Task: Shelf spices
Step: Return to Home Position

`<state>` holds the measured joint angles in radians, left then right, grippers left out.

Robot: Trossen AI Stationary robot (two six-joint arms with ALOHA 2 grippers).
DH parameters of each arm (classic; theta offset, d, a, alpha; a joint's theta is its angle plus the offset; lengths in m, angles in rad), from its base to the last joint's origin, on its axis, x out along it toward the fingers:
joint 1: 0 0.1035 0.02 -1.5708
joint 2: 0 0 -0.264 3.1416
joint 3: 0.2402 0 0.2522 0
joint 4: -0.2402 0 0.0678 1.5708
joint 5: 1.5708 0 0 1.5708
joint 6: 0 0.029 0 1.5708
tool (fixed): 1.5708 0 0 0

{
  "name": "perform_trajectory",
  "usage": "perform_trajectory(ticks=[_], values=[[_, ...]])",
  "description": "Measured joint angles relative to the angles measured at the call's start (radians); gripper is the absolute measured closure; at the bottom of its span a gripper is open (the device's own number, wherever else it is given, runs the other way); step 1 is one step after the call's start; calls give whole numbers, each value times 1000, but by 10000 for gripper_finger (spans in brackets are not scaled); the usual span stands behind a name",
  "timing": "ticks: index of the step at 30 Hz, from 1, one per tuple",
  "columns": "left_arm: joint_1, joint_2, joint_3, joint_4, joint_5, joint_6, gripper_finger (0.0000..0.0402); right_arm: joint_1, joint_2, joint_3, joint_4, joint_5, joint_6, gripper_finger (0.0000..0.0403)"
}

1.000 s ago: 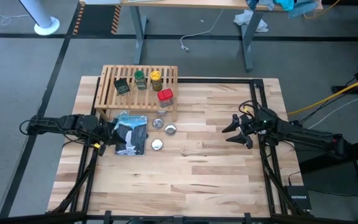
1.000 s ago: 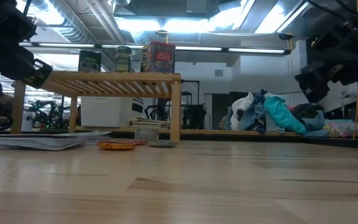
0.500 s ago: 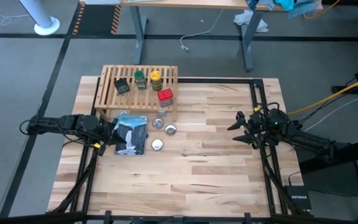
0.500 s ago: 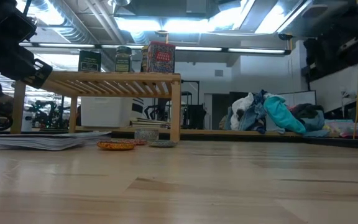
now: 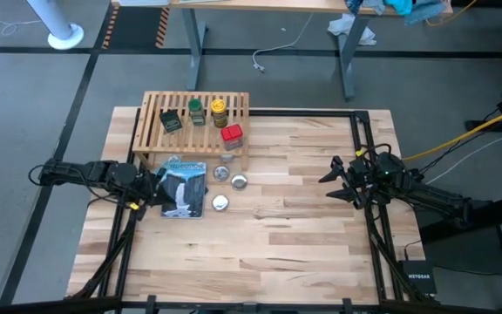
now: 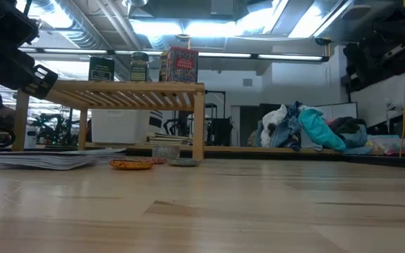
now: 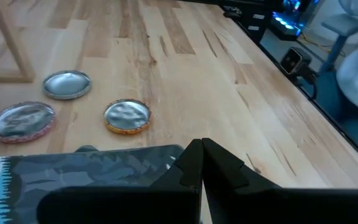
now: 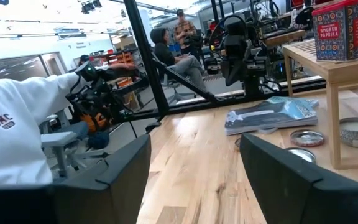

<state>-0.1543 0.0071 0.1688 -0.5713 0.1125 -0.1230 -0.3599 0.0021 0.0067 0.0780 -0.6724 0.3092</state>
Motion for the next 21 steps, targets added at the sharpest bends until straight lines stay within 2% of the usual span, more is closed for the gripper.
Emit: perform_trajectory(ticks=[21], values=[[-16,0,-1,0,-7,29,401,0,0,0,-2,0,0,149]])
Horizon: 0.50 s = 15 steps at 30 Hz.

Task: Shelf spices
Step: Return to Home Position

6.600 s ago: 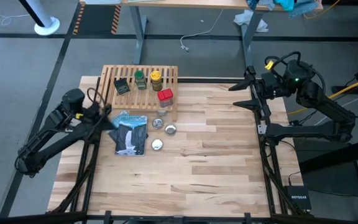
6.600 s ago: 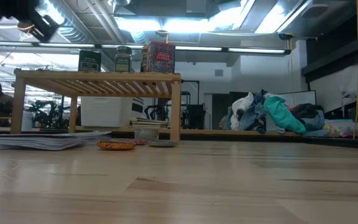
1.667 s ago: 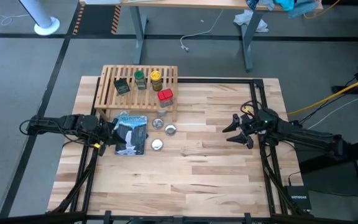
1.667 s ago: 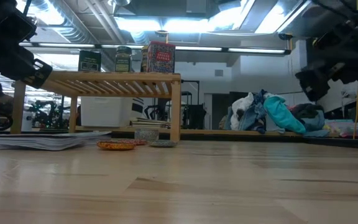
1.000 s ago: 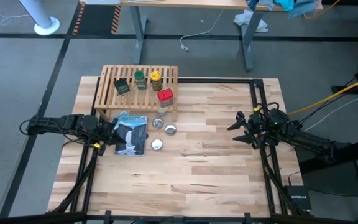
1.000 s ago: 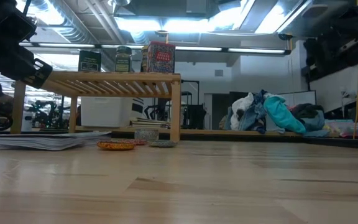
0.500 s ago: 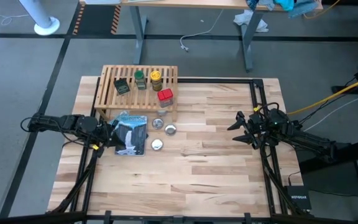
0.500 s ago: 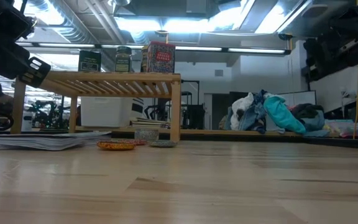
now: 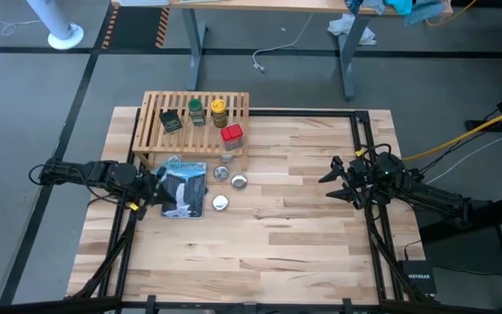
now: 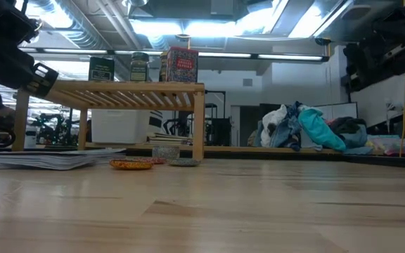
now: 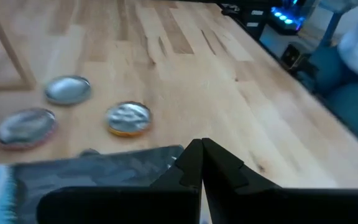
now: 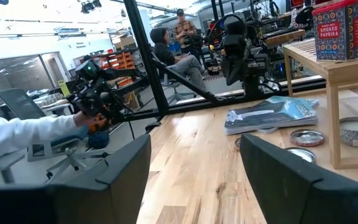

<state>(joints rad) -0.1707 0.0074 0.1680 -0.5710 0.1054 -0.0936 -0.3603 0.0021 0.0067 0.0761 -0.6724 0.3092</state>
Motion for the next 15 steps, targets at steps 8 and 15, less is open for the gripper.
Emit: perform_trajectory(ticks=[8,15], values=[[0,0,-4,38,-194,26,401,0,0,0,-1,0,0,149],[0,0,-3,38,-203,25,401,0,0,0,-1,0,0,149]])
